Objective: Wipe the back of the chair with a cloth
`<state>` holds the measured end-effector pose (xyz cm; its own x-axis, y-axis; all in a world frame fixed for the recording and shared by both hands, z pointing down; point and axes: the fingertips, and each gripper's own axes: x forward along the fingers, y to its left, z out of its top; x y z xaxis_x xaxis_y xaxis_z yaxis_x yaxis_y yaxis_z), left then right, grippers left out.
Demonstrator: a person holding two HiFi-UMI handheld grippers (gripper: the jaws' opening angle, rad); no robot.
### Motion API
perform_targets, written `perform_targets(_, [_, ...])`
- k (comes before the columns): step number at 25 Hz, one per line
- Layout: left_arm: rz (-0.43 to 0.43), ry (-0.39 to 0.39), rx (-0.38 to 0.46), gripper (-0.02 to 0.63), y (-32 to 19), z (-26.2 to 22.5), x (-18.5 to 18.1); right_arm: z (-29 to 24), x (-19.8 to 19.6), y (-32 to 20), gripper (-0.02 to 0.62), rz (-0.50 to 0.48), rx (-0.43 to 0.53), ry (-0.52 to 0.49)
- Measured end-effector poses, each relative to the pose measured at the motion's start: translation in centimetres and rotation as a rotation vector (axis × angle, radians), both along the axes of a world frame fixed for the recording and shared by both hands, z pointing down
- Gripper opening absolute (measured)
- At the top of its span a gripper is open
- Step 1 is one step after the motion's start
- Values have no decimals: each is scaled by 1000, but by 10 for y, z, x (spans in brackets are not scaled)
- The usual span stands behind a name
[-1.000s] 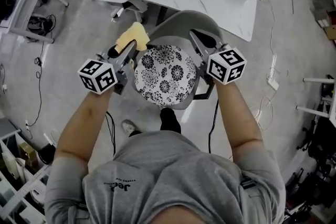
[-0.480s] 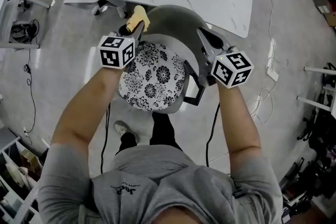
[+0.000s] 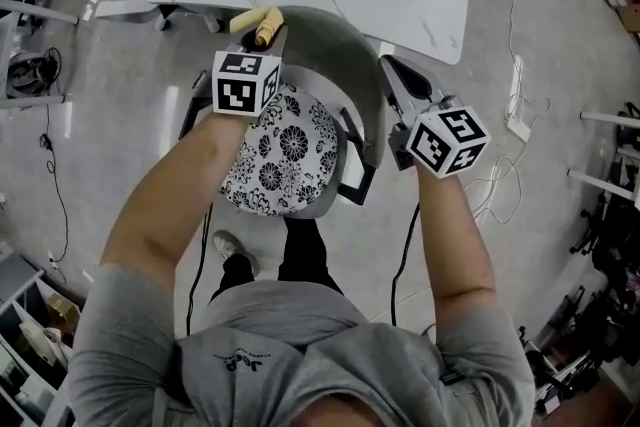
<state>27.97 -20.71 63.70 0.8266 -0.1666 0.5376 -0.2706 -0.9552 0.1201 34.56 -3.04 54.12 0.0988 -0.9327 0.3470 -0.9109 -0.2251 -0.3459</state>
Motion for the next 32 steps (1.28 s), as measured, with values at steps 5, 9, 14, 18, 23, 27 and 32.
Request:
perform_targets(5, [99,-36,17,130,31,4,23,1,19,19,3,44,12,-9])
perform_targets(9, [242,-48,36,129,86,-4,53,-1,26,27,3,62,23,-13])
perform_targets(14, [391,-100,101,127,124,-2,64,-5,32,36,3,65,26,-5])
perform_targets(18, [487,-153,115,127,148,6,67,-8,42,44,3,81,24,2])
perform_targets(23, [716,-243,90,127,185,23,65,-14,44,42,3,88,29,13])
perform_targets(27, [713,-182,-2,127,177,16,53,-15,36,37,3,85,32,8])
perform_targets(32, [419,-92,-176,127,113,13,3,-12,19,26,3,72,21,-2])
